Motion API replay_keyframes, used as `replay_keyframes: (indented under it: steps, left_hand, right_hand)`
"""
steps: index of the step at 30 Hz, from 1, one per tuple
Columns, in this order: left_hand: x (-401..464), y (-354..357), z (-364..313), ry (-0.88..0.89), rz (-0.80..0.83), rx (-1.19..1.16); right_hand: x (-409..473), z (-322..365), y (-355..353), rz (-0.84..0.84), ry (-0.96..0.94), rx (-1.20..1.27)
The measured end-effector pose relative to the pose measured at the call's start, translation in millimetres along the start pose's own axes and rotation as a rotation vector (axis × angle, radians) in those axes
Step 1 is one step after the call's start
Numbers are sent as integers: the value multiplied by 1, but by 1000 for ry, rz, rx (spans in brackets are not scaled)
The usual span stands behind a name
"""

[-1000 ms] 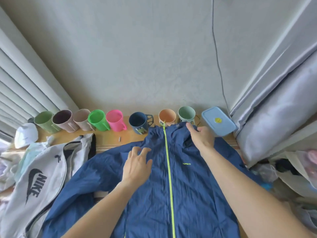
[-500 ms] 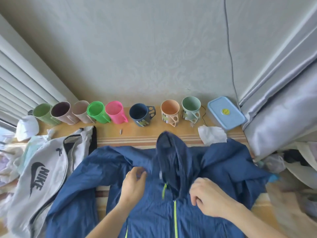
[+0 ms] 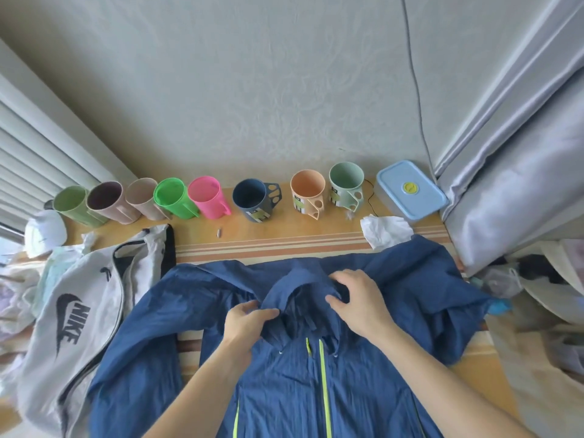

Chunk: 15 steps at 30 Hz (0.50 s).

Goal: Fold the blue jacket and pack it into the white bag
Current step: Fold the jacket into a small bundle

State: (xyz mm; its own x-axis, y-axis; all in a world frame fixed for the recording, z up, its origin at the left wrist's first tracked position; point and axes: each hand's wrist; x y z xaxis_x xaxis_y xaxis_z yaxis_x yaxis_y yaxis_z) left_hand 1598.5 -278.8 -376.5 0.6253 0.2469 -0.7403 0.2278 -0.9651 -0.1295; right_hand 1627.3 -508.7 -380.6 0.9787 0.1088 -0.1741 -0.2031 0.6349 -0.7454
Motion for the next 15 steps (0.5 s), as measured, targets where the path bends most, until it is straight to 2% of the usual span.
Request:
replay_keyframes:
  steps: [2,4,5,7,9,10,11,13,15]
  left_hand:
    - [-7,-10,-8,90,80,-144]
    - [-21,-20,-10,184,152,-217]
    - [-28,-25,-8,206,148,-184]
    - [-36,-34,6,198,70,-50]
    - [-34,-41,27,107,-57,144]
    - [-33,-41,35,64,-106,214]
    - [-32,-38,40,29,-124,271]
    - [-26,-29,47,-3,-111,337]
    - [-18,-14,47,-21,-99,385]
  right_hand:
    - [-19,9,-22,-185,-232,-11]
    - [-46,19,-43,-211,-438,-32]
    - [-61,18,-49,-143,-526,-90]
    - [-90,4,-49,171,-572,-307]
    - [-110,-20,-38,473,-378,-379]
    - [-116,-29,-31,531,-204,-262]
    - [-118,-33,-25,488,-7,-68]
    - [-106,-41,-11,218,350,243]
    - [-82,-44,4,74,602,298]
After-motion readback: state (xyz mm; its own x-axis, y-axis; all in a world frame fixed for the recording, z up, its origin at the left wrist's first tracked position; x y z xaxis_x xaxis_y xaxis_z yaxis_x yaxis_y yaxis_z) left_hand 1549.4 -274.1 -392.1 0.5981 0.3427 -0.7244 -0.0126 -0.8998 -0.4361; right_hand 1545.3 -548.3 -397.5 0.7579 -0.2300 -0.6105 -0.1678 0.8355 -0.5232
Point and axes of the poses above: each hand's wrist, its own x-axis towards the middle knuckle, its own y-axis out of the palm, z = x × y, and after that the axes turned 4 degrees about y, right-handed
